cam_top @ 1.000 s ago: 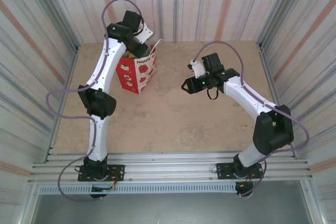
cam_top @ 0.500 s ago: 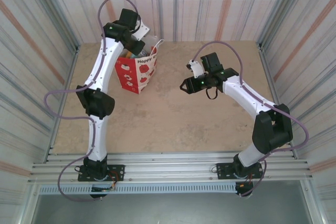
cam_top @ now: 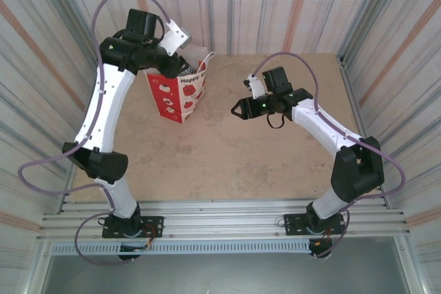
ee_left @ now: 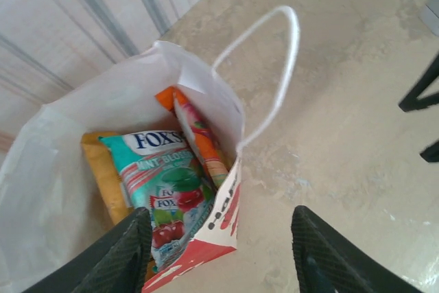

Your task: Place the snacks into the paper bag

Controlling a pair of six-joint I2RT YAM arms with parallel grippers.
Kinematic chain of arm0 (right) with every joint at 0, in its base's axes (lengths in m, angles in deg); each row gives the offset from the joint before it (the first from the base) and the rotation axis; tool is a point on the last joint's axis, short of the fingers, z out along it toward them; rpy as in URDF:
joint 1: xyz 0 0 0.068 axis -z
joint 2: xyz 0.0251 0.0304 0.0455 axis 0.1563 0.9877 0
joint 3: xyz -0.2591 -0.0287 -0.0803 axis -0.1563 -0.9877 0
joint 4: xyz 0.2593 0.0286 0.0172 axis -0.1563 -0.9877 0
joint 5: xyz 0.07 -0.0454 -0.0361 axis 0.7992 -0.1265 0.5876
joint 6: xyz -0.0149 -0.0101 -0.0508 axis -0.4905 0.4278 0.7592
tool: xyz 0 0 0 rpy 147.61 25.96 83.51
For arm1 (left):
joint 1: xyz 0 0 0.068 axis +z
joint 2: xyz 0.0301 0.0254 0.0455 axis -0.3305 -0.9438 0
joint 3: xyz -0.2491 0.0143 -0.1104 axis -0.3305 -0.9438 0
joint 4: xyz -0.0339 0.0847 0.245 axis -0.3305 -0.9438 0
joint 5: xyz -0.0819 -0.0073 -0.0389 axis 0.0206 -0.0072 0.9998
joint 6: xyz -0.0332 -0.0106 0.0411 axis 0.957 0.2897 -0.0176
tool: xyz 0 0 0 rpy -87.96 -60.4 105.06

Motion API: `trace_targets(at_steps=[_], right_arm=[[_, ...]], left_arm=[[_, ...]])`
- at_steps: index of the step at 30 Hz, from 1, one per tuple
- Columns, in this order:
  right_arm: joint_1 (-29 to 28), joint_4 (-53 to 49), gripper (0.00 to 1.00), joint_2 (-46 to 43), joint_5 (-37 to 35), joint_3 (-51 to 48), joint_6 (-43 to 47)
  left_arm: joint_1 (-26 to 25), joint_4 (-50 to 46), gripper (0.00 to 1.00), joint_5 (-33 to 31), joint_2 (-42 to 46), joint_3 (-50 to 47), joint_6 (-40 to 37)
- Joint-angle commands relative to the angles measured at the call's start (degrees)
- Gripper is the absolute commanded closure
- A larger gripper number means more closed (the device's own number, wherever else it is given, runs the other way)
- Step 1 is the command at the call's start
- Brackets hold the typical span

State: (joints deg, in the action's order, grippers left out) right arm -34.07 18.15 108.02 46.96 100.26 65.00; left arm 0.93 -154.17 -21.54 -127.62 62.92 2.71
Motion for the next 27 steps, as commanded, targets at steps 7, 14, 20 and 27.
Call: trace_targets(at_steps=[7, 14, 20, 27], right_arm=[[-0.58, -0.32, 0.30, -2.55, 0.95, 1.13, -1.02], [-0.63, -0.81, 0.30, -2.22, 0.66, 0.97, -0.30], [-0.58, -1.14, 0.30, -1.91, 0.48, 0.95, 0.21], [0.28, -1.28, 0.29, -2.62, 0.16, 0.23, 0.16]], left_arm=[[-0.53, 1.83, 0.38, 1.49, -6.18, -1.42, -9.93], [-1.46, 1.43, 0.38, 1.16, -12.50, 1.37, -13.12], [-2.52, 0.94, 0.50, 0.21, -15.56, 2.18, -14.28], [-3.98, 0.80, 0.92, 3.03, -15.44, 4.29, -12.53]])
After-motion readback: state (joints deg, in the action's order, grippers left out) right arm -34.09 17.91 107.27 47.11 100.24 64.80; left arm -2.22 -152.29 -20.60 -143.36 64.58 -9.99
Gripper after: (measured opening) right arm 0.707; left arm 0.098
